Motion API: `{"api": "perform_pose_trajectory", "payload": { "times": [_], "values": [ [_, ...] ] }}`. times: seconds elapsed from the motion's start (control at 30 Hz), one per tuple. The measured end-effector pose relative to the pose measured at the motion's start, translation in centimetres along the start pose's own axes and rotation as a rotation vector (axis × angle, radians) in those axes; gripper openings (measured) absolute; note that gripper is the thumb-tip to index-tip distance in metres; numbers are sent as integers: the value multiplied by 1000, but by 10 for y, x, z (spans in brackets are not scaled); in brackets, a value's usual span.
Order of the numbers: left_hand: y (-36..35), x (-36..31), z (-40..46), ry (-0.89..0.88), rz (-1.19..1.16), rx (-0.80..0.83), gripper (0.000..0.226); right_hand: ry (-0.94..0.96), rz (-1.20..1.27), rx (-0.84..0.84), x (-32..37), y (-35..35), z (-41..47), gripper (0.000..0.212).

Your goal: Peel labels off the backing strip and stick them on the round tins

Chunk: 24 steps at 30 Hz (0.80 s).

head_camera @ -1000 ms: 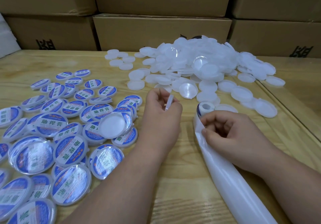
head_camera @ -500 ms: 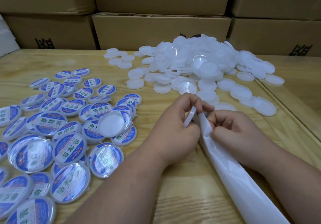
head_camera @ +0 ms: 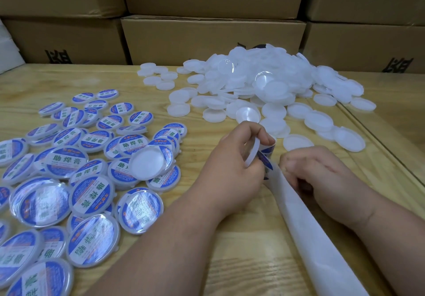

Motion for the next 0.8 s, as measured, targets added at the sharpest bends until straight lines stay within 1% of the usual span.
{"api": "perform_pose_trajectory", "payload": {
  "times": [0.03,0.07,0.13,0.2,0.27,0.33,0.4,0.57,0.63,0.73,0.8],
  "values": [
    [0,0,0,2,-11,-2,44,23,-45,-71,0,0,2,40],
    [0,0,0,-2,-22,-6,45,28,-84,-131,-1,-1,3,43],
    [1,-1,1,-12,-10,-14,44,-7,-115,-180,-1,-2,5,35],
    [2,-1,1,-8,7,-29,41,-45,-126,-162,-3,-2,6,20],
    [3,-1,2,12,-11,-64,37,-48,-129,-129,-4,-2,5,14],
    [6,0,4,24,-25,-108,33,-52,-107,-123,-5,-1,4,14],
    [7,0,5,48,-47,-114,31,-64,-78,-148,-6,0,4,14],
    [3,-2,2,104,-101,-7,20,-67,7,-175,-5,2,4,15],
    [3,-2,2,93,-87,-5,17,-72,53,-184,-4,1,3,18],
    [4,-2,3,85,-88,2,16,-100,123,-212,-2,0,3,13],
    [4,-2,2,76,-90,30,17,-117,163,-224,-1,0,3,20]
  ]
}}
Point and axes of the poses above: each hand's wrist, its own z-axis towards the middle knuckle, its own y-axis out of the back of the hand, x = y × z, the point moved 3 cm from there along z, towards the middle knuckle, and after that the axes turned 13 degrees about -x, right-handed, at the moved point
